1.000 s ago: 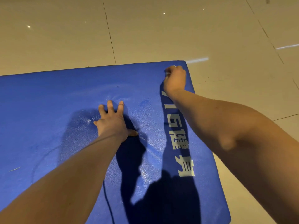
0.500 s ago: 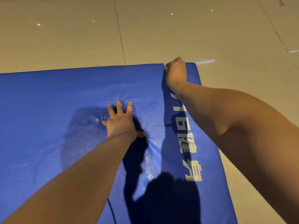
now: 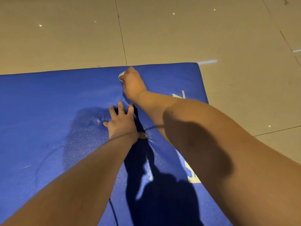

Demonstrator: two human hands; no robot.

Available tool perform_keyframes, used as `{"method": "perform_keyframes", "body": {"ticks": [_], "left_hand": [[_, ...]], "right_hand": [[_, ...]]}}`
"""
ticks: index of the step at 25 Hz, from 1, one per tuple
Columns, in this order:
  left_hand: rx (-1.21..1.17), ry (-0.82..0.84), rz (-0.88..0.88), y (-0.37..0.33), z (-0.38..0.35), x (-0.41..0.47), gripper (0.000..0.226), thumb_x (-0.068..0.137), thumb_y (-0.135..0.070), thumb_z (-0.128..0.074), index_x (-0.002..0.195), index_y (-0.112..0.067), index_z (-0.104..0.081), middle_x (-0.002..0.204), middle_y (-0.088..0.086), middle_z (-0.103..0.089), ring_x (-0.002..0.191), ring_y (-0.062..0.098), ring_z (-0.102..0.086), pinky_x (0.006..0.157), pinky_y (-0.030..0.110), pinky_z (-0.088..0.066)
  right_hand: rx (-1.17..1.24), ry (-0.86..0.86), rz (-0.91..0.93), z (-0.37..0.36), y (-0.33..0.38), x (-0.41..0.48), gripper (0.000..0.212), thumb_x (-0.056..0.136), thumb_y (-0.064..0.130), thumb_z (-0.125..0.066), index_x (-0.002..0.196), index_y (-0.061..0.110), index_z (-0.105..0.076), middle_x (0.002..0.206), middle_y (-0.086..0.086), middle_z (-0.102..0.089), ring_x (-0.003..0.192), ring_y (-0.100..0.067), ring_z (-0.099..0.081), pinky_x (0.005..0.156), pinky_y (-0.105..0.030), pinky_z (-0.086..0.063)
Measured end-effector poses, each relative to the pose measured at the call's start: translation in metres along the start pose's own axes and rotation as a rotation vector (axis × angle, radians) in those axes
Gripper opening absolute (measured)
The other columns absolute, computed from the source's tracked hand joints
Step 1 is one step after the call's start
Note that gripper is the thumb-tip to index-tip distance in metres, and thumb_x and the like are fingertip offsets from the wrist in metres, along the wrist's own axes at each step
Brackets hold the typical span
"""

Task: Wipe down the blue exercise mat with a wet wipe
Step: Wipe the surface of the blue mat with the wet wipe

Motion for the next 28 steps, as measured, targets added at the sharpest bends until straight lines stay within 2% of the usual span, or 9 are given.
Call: {"method": "perform_keyframes", "body": {"ticks": [4,7,9,14,16,18,20,25,28], "left_hand": [[0.021,0.001,0.009,0.0,0.0,0.0,0.137,0.055,-0.078,-0.08,0.157,-0.038,0.002,0.161,-0.001,0.006,0.149,0.036,0.002,0.1,0.058,-0.048],[0.034,0.004,0.005,0.0,0.0,0.0,0.137,0.056,-0.081,-0.077,0.157,-0.037,0.005,0.16,-0.001,0.007,0.149,0.036,0.002,0.1,0.058,-0.048],[0.032,0.009,0.001,-0.001,0.0,0.0,0.138,0.056,-0.081,-0.077,0.157,-0.037,0.006,0.16,-0.001,0.008,0.149,0.036,0.003,0.101,0.058,-0.047],[0.011,0.011,0.006,0.001,0.0,0.001,0.136,0.055,-0.078,-0.08,0.156,-0.037,0.0,0.16,-0.002,0.008,0.149,0.035,0.006,0.099,0.058,-0.048],[0.01,0.008,0.009,0.001,0.0,0.0,0.131,0.055,-0.078,-0.08,0.154,-0.035,-0.006,0.16,-0.003,0.007,0.149,0.034,0.007,0.098,0.057,-0.05],[0.011,0.015,0.005,0.002,0.0,0.0,0.133,0.056,-0.079,-0.079,0.156,-0.036,-0.003,0.16,-0.003,0.008,0.15,0.034,0.008,0.099,0.057,-0.049],[0.009,0.021,0.001,0.004,0.0,-0.001,0.137,0.056,-0.079,-0.079,0.157,-0.038,0.004,0.161,-0.004,0.009,0.15,0.035,0.008,0.102,0.058,-0.047],[0.018,0.024,-0.003,0.001,0.003,-0.003,0.137,0.056,-0.08,-0.078,0.158,-0.037,0.004,0.163,-0.001,0.008,0.15,0.036,0.006,0.103,0.057,-0.047],[0.024,0.002,-0.005,0.002,0.003,-0.006,0.137,0.058,-0.081,-0.076,0.158,-0.037,0.006,0.164,-0.001,0.006,0.15,0.035,0.004,0.103,0.055,-0.047]], "right_hand": [[-0.19,-0.066,0.016,0.031,-0.04,-0.002,0.055,0.089,-0.003,-0.053,0.063,0.032,-0.021,0.097,-0.004,-0.038,0.088,-0.018,-0.032,0.077,-0.03,-0.03],[-0.208,-0.218,-0.313,0.069,-0.101,-0.016,0.028,0.088,-0.001,-0.048,0.072,0.019,-0.037,0.096,-0.007,-0.043,0.072,-0.019,-0.035,0.063,-0.029,-0.031],[-0.158,-0.24,-0.434,0.078,-0.113,-0.023,0.021,0.089,-0.003,-0.048,0.081,0.017,-0.043,0.103,-0.013,-0.049,0.08,-0.02,-0.039,0.066,-0.022,-0.031],[-0.054,-0.056,-0.183,0.018,-0.043,-0.036,0.02,0.09,0.0,-0.055,0.103,0.005,-0.068,0.115,-0.022,-0.055,0.099,-0.025,-0.047,0.083,-0.03,-0.035],[-0.006,0.023,-0.036,0.002,-0.013,-0.046,0.022,0.091,-0.002,-0.054,0.106,0.0,-0.069,0.112,-0.022,-0.055,0.102,-0.029,-0.05,0.085,-0.032,-0.038],[-0.056,0.058,0.026,0.007,-0.019,-0.048,0.02,0.084,-0.007,-0.054,0.092,0.004,-0.069,0.101,-0.018,-0.051,0.095,-0.029,-0.05,0.077,-0.034,-0.04],[-0.123,-0.006,-0.042,0.028,-0.052,-0.046,0.022,0.073,-0.011,-0.05,0.069,0.01,-0.053,0.088,-0.01,-0.039,0.077,-0.026,-0.041,0.064,-0.034,-0.031],[-0.194,-0.162,-0.33,0.068,-0.108,-0.063,0.021,0.091,0.004,-0.051,0.096,0.023,-0.045,0.106,-0.002,-0.031,0.095,-0.015,-0.026,0.082,-0.027,-0.026],[-0.18,-0.094,-0.337,0.039,-0.067,-0.066,0.022,0.087,-0.002,-0.048,0.079,0.018,-0.044,0.101,-0.006,-0.035,0.087,-0.02,-0.034,0.066,-0.019,-0.026]]}}
Point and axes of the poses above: each hand's wrist, its own x-axis towards the middle knuckle, its own z-axis out of the back of the hand, y = z × x, the point moved 4 cm from there along x, towards the middle knuckle
